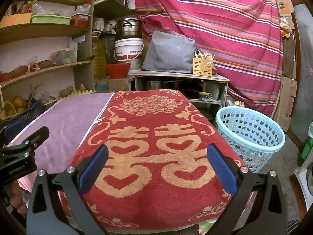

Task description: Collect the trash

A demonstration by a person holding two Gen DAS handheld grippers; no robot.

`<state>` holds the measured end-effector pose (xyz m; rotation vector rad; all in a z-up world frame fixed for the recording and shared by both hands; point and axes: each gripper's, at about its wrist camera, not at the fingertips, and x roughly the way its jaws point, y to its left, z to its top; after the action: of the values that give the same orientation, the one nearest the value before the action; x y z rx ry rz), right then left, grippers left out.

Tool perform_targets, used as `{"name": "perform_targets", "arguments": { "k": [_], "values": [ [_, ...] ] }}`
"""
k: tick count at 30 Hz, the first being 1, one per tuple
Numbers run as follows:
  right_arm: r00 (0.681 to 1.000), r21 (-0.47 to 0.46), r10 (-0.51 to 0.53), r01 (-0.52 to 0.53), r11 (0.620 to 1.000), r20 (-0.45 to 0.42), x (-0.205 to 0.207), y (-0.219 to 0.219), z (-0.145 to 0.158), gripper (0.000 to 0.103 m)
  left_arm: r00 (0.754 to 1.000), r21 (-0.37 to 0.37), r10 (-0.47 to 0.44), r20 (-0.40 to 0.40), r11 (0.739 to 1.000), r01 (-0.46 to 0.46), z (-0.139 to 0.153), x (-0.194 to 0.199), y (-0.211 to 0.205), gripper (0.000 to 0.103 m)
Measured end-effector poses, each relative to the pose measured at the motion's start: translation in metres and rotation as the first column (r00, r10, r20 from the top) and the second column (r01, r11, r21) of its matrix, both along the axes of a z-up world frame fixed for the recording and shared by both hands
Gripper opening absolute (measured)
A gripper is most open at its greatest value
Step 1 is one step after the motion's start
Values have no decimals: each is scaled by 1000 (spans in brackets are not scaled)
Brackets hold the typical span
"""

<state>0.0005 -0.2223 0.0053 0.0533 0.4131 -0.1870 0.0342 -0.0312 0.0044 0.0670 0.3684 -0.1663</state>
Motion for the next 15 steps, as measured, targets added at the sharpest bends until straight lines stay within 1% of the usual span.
{"name": "perform_targets", "arguments": {
  "k": [15],
  "values": [
    [1000,-2,1,-1,1000,0,0,2,0,98,1000,-4,7,4,1000,-7,3,-1,4,98]
  ]
}}
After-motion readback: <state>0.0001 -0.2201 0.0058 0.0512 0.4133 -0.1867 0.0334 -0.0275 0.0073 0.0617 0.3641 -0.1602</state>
